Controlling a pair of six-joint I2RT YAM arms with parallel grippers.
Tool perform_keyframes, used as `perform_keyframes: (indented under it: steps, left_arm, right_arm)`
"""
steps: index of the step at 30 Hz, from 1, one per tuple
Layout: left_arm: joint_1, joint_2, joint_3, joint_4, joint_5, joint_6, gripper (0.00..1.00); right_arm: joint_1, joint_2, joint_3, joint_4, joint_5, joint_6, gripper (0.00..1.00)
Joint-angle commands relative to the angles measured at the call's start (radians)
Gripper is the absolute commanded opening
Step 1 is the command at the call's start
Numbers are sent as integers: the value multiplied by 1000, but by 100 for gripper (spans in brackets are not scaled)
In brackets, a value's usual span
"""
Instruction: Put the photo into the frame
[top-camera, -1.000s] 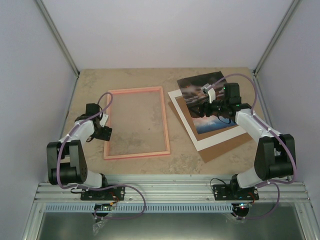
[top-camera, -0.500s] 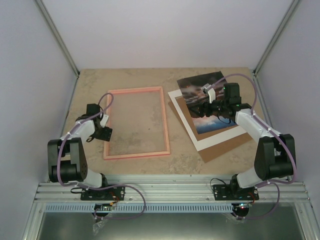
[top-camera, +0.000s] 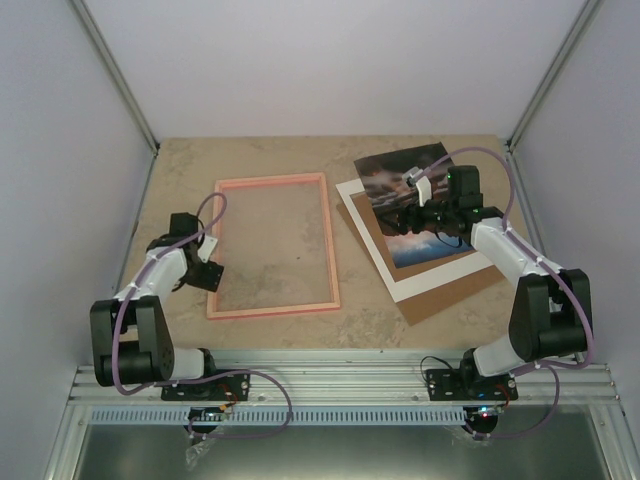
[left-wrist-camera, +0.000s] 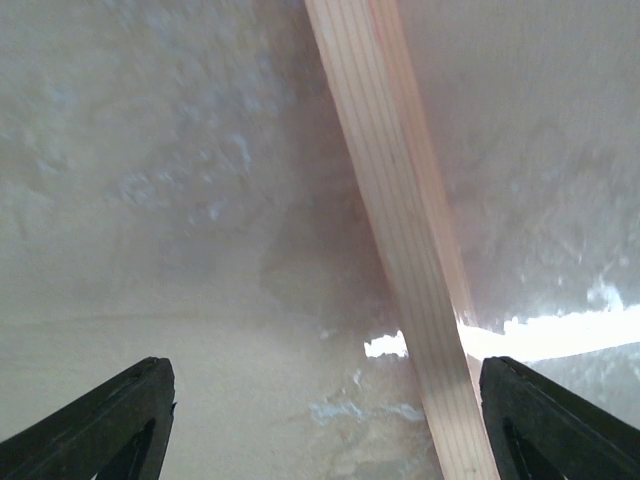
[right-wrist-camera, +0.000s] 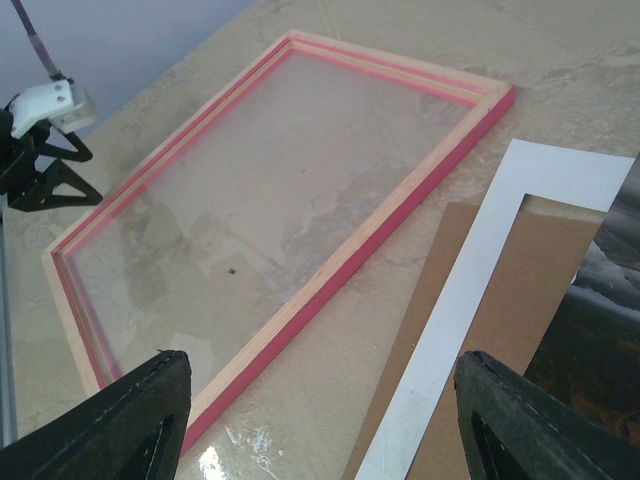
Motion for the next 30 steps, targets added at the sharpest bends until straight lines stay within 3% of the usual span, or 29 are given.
perform_keyframes:
  steps: [1, 19, 25, 30]
  left_arm:
    - [4, -9, -42, -23, -8, 26, 86]
    - [5, 48, -54, 22, -36, 25, 86]
    - [4, -12, 149, -104, 93, 20, 89]
    - [-19, -4, 323, -110, 210, 49, 90]
  right_arm:
    - [3, -19, -11, 13, -4, -13, 73]
    - [2, -33, -11, 1, 6, -27, 73]
    - [-17, -15, 34, -75, 39, -90, 73]
    - [-87, 32, 99, -240, 97, -207, 73]
